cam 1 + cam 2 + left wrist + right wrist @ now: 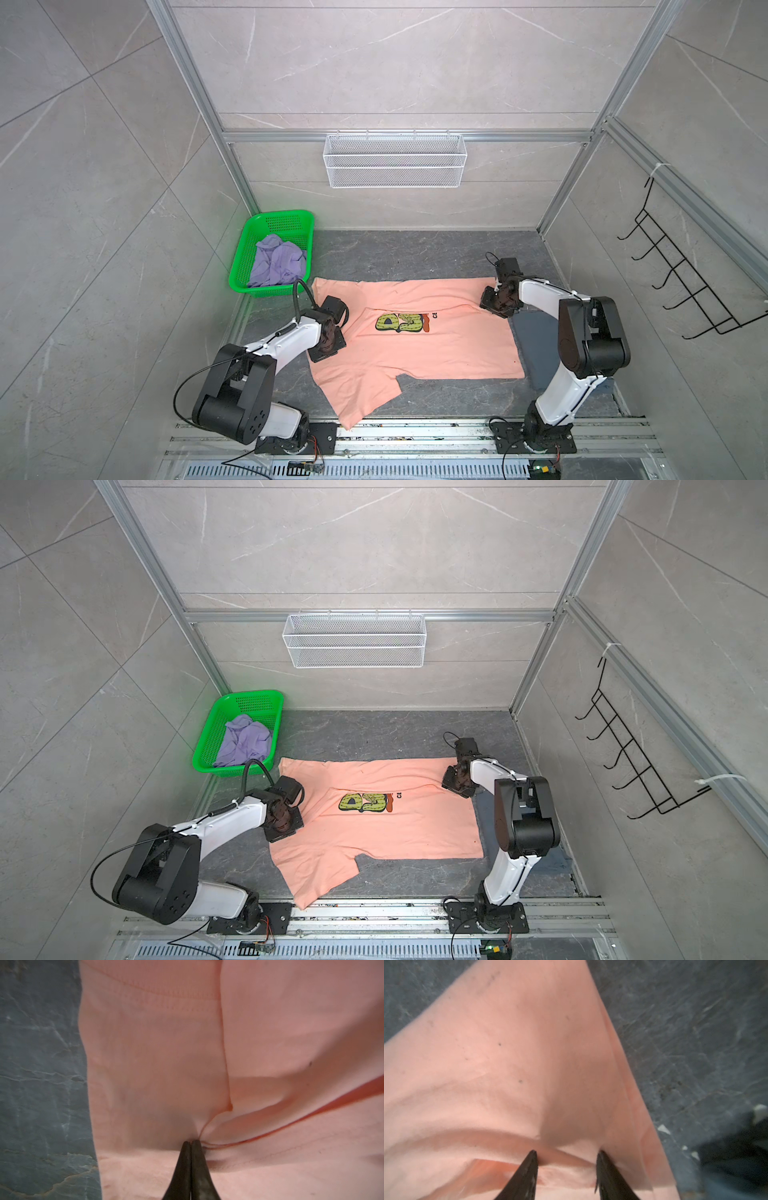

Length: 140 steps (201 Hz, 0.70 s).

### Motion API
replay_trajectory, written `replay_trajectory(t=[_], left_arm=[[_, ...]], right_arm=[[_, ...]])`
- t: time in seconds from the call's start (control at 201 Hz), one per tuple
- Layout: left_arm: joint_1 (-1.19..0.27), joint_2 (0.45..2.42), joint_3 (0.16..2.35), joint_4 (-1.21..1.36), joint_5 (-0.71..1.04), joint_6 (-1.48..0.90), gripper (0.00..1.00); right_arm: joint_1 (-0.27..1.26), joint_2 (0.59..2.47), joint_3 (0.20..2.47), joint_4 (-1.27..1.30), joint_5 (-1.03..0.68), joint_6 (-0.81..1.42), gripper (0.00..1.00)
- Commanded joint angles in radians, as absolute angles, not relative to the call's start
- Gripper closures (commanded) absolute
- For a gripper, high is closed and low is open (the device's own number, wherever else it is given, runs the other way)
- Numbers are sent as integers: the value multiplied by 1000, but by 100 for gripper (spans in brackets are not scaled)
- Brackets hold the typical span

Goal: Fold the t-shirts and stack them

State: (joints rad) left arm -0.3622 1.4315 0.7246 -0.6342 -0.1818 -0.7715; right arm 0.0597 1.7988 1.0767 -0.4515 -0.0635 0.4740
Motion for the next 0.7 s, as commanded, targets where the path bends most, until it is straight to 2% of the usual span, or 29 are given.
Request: replay_trajectory(t=[0.0, 0.174, 0.254, 0.433, 0.692], left_arm=[[-364, 1459, 764, -722, -239, -795, 100], [-373, 1407, 850, -734, -239, -755, 68], [-376, 1370, 900, -734, -228, -729, 59], [-380, 1372, 992, -667, -132, -695, 53], [-472, 1656, 1173, -558, -33, -718, 53]], right_arm=[[40, 1810, 1043, -535, -14, 461, 51], [37, 1801, 1066, -545, -21, 462, 51], [37, 1788, 1076, -549, -27, 463, 51], [36, 1764, 1099, -546, -61, 480, 51], [35, 1766, 1117, -546, -83, 490, 51]])
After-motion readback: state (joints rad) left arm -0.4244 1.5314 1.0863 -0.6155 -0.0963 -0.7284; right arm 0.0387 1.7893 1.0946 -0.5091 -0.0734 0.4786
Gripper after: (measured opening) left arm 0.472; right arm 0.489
